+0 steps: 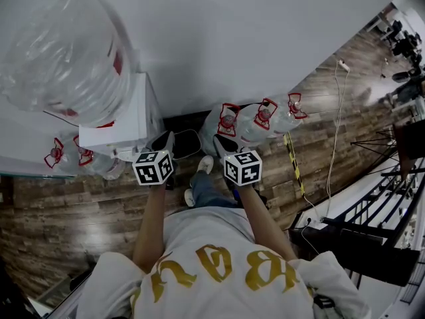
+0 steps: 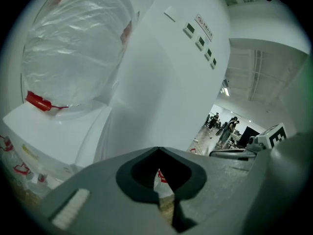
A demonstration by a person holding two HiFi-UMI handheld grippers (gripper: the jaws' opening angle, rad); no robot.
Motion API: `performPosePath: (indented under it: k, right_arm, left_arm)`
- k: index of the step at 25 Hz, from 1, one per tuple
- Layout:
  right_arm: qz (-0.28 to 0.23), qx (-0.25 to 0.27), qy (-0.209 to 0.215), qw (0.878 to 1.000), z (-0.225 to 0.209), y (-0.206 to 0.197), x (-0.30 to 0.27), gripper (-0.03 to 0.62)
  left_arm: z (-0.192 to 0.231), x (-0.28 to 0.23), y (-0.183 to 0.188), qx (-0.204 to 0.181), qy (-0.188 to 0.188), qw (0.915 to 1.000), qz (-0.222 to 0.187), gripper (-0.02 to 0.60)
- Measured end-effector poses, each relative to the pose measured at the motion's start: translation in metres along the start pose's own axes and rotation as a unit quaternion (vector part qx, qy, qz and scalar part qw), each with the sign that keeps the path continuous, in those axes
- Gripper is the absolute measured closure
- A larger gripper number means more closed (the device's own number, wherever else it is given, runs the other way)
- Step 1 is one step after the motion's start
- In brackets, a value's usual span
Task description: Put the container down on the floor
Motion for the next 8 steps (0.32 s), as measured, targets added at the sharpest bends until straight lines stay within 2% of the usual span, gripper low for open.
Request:
performPosePath:
  k: [8]
  right_arm:
    - [0.003, -0.004, 0.006, 1.000, 0.0019, -0.0049, -0.0025, 0.566]
  left_arm:
    - [0.0037, 0.0014, -0.0024, 0.007, 0.001, 1.0000, -0.004, 0.581]
Point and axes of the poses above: the fingertips, and each gripper's own axes: x backward along the fingers, z to its left, y out of its top, the point moved 9 cm from there along x, backward along the fingers, and after that the axes turned 10 degrees about -x, right-handed, at the moved point
